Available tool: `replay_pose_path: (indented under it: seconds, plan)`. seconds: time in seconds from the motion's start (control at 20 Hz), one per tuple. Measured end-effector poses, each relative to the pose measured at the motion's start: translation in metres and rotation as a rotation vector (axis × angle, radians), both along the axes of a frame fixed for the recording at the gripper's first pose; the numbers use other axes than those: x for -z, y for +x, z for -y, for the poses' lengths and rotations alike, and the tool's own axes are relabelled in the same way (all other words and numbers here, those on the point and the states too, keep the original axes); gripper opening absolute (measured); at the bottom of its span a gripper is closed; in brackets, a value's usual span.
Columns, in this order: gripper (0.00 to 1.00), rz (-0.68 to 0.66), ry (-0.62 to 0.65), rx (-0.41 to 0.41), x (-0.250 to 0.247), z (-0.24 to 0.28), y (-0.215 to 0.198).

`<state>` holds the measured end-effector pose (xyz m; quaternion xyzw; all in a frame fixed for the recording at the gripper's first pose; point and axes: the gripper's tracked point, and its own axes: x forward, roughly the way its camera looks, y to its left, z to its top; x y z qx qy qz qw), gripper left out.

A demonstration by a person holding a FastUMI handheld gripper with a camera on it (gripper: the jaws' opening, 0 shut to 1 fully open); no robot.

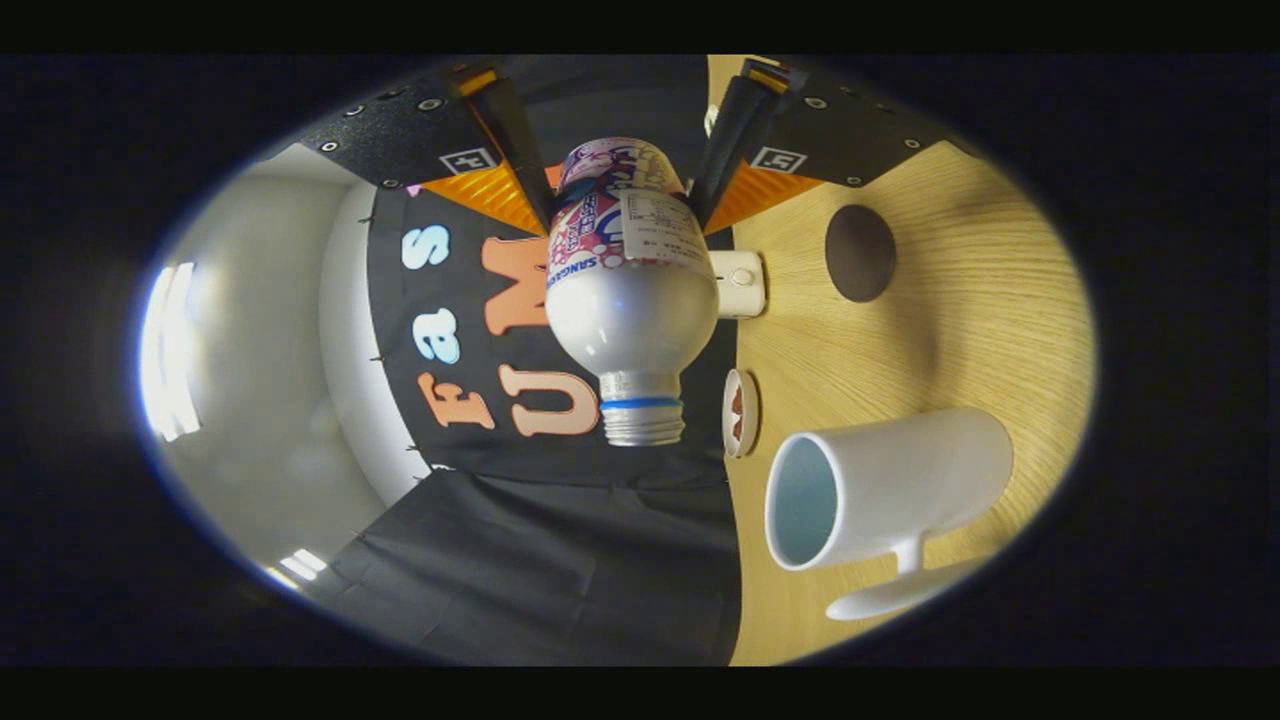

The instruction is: Take the bottle from table, then pour the juice into the cup, finally place the bottle on the coaster

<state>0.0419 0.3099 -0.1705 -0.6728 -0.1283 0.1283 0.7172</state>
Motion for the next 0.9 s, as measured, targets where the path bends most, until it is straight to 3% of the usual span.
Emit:
replay_pose_path:
  seconds: [0.9]
  plan:
    - [0.76,0.071,-0.105,-0.062,-0.02,-0.018,0.002]
